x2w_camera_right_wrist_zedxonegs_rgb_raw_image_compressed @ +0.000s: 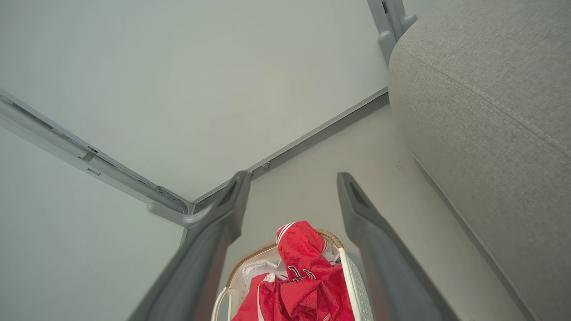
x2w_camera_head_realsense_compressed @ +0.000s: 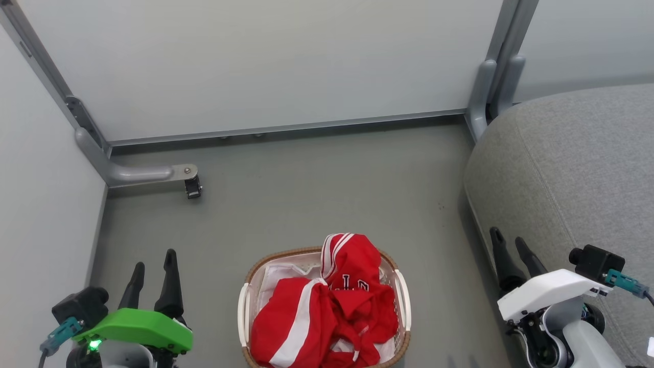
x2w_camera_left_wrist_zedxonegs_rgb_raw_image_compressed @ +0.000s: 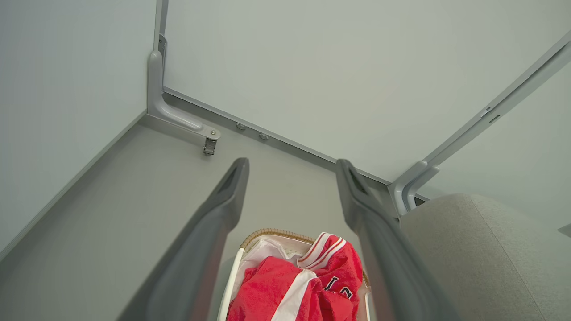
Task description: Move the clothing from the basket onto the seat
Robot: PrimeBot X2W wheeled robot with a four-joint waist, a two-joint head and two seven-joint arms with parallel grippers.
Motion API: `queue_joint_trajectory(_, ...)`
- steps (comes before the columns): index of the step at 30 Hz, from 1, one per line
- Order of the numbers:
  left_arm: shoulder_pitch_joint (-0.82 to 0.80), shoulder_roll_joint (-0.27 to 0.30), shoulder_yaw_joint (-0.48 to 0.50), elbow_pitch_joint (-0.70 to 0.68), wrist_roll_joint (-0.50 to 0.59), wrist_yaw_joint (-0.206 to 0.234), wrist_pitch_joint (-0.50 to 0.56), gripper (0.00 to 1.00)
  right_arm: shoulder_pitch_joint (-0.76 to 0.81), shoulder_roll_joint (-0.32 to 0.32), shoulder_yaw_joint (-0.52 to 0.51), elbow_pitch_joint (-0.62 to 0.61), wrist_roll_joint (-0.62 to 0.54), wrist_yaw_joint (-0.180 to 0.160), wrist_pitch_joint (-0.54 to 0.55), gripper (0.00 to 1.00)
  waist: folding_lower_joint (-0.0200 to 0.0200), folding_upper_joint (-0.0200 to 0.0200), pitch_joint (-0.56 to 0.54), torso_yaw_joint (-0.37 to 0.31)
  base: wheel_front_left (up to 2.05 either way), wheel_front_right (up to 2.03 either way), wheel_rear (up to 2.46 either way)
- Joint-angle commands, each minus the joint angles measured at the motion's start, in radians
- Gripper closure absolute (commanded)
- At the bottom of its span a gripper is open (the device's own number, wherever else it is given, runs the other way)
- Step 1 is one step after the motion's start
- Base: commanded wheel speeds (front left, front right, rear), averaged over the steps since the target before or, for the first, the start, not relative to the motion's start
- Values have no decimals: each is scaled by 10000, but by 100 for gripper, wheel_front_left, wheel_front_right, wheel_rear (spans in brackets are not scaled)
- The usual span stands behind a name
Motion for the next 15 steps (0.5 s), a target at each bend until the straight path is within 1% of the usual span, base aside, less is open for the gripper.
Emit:
queue_joint_trajectory(1, -171, 155, -95, -79, 340, 94, -91, 0, -284, -64, 15, 4, -371, 3, -86, 0, 0, 0, 6, 1, 0, 0, 0)
queue_joint_trajectory(5, -218, 308, -348, -46, 888, 356, -203, 0, -394, -51, 11, 264, -1054, 3, -191, 0, 0, 0, 46, 7, 0, 0, 0)
queue_joint_trajectory(15, -275, 460, -780, 145, 1861, 729, -441, 0, -540, -6, 19, 729, -2412, 4, -435, 0, 0, 0, 48, 29, 0, 0, 0)
